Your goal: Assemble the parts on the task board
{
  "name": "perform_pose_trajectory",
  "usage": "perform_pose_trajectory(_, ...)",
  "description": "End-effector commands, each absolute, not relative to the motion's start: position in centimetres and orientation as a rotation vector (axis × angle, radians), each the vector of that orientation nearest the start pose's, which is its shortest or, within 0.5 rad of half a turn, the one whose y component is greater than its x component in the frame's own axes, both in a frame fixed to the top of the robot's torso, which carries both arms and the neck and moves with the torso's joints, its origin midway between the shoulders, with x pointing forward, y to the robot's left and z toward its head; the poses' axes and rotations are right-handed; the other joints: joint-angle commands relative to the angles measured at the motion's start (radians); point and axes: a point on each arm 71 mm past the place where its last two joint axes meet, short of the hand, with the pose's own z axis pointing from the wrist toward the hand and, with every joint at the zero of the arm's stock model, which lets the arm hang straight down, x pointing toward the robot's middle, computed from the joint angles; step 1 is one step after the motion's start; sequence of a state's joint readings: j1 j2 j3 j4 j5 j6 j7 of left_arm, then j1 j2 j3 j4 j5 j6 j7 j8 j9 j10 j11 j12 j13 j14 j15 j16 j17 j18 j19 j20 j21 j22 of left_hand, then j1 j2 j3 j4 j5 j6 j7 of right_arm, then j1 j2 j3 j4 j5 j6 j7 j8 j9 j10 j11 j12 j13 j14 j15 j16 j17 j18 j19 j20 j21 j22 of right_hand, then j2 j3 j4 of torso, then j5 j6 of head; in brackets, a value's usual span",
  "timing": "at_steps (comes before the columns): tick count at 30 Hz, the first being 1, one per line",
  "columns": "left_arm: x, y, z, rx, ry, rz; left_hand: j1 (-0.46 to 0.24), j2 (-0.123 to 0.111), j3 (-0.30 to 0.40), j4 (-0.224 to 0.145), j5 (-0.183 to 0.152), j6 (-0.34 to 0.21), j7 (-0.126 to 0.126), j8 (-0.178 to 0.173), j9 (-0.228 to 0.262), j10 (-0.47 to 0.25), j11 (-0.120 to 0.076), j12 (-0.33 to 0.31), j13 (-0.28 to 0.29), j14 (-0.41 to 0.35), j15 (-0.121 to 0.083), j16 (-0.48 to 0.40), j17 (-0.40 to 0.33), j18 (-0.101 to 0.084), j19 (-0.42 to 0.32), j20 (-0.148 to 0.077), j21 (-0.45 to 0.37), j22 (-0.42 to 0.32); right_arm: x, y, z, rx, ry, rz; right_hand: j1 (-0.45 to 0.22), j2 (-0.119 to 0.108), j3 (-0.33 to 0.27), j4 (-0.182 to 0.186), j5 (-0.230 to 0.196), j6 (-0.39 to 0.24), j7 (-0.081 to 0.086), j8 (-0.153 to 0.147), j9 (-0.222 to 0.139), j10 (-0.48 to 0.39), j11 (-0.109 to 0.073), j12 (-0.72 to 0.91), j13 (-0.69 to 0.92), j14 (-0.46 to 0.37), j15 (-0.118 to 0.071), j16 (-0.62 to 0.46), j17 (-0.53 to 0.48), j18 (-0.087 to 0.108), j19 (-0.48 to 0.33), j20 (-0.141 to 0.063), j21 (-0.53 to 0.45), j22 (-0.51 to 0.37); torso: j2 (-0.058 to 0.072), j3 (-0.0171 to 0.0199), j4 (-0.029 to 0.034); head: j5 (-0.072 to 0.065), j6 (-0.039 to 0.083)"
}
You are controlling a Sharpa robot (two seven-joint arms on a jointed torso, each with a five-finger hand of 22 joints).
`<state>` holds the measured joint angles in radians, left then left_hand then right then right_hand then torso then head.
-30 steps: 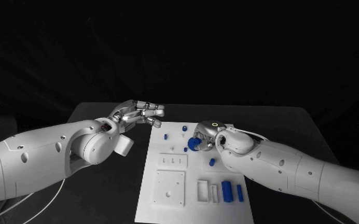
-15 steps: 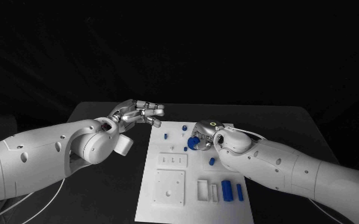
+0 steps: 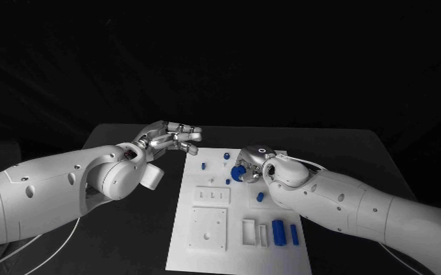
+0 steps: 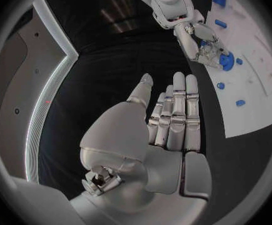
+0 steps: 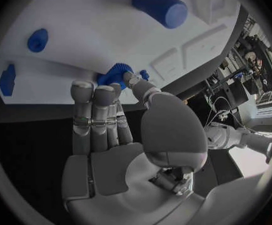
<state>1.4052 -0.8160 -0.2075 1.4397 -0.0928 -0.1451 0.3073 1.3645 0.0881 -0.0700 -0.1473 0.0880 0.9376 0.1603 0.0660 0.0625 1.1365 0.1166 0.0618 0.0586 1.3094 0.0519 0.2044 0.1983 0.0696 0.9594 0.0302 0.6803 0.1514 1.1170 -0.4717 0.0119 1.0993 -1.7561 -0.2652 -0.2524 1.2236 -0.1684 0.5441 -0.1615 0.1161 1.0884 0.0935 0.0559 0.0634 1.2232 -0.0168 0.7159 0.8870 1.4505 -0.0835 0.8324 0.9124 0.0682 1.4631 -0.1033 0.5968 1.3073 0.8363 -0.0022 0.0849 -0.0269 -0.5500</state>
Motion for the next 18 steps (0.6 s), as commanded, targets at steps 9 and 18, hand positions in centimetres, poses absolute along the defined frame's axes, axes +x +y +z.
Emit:
perform_pose_trajectory(9,51.4,21.1,-14.5,-0.862,1.624,-1.529,-0.007,0.001,0.001,0.006,-0.001,-0.007,0.003,0.0,0.001,-0.004,0.0,-0.002,0.001,-0.006,0.001,-0.006,-0.001,0.01,-0.007,0.002,0.003,-0.001,53.9,-13.1,-23.7,-0.275,1.62,0.328,-0.018,-0.001,-0.006,0.021,0.016,0.017,-0.001,0.006,0.001,0.001,-0.005,0.003,0.002,-0.002,-0.002,0.003,0.004,-0.003,0.001,-0.001,0.008,0.075,-0.001,-0.001,0.0005,-0.001,0.005)
perform_pose_trajectory(18,51.4,21.1,-14.5,-0.862,1.623,-1.529,-0.006,0.001,0.001,0.007,-0.001,-0.009,0.003,0.0,0.001,-0.005,0.0,-0.002,0.001,-0.006,0.002,-0.007,-0.001,0.01,-0.008,0.003,0.002,-0.003,53.5,-12.3,-22.7,-0.244,1.524,0.353,-0.01,-0.017,0.016,0.036,0.018,0.027,-0.003,0.006,0.001,0.007,-0.007,0.0,0.002,-0.001,-0.006,0.003,0.01,-0.006,0.004,-0.006,0.017,0.077,-0.001,-0.002,0.001,-0.001,0.009)
